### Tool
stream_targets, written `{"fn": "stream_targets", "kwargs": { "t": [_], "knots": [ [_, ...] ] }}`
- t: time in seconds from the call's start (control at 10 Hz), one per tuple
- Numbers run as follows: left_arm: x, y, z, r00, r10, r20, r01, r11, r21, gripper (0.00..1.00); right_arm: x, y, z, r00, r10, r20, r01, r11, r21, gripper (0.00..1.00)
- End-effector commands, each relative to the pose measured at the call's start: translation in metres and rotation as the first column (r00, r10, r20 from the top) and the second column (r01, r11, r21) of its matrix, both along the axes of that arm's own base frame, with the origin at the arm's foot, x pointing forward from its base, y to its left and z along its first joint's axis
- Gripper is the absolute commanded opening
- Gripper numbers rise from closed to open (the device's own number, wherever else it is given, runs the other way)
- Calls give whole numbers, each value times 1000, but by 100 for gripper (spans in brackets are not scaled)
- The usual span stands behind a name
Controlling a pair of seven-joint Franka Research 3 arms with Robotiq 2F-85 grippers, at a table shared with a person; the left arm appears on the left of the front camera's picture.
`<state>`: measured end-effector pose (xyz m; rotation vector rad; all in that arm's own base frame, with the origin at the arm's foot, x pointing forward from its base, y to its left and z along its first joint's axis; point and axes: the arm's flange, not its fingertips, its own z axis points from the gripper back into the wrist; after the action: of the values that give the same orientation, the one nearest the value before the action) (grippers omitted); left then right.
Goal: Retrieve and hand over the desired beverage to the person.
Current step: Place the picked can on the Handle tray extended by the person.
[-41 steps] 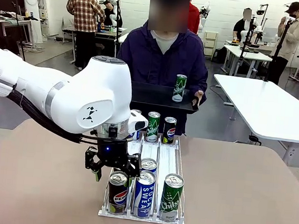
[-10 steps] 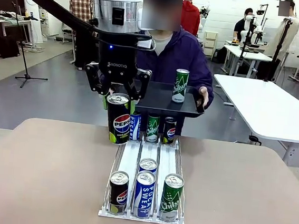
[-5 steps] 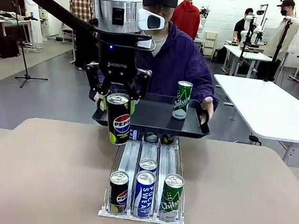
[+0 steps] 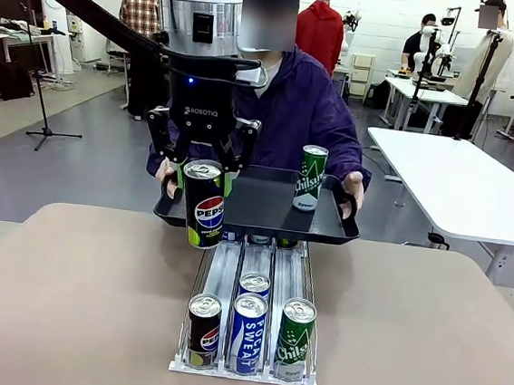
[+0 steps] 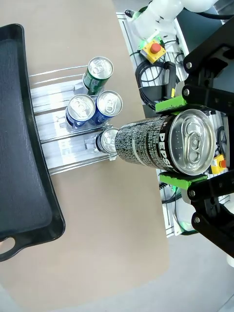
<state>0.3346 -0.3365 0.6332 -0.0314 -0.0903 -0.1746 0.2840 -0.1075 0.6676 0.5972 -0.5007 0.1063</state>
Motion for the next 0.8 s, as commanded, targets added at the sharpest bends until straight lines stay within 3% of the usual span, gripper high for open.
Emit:
{"fn": "stream_targets", "kwargs": {
  "t": [0.0, 0.1, 0.2, 0.6, 0.7],
  "knots": [
    [-3, 2, 3, 1000, 1, 13, -1, 1000, -4, 48, 2, -1, 0, 1000, 1, -1, -1, 1000, -3, 100],
    [-3, 2, 3, 1000, 1, 13, -1, 1000, -4, 48, 2, -1, 0, 1000, 1, -1, -1, 1000, -3, 100],
    [0, 0, 0, 1000, 0, 0, 0, 1000, 0, 59, 2, -1, 0, 1000, 1, -1, -1, 1000, -3, 100],
    [117, 27, 21, 982, 177, 71, -171, 982, -86, 59, 2, -1, 0, 1000, 1, -1, -1, 1000, -3, 100],
    [129, 30, 26, 973, 207, 98, -200, 976, -83, 59, 2, -1, 0, 1000, 1, -1, -1, 1000, -3, 100]
  ]
}}
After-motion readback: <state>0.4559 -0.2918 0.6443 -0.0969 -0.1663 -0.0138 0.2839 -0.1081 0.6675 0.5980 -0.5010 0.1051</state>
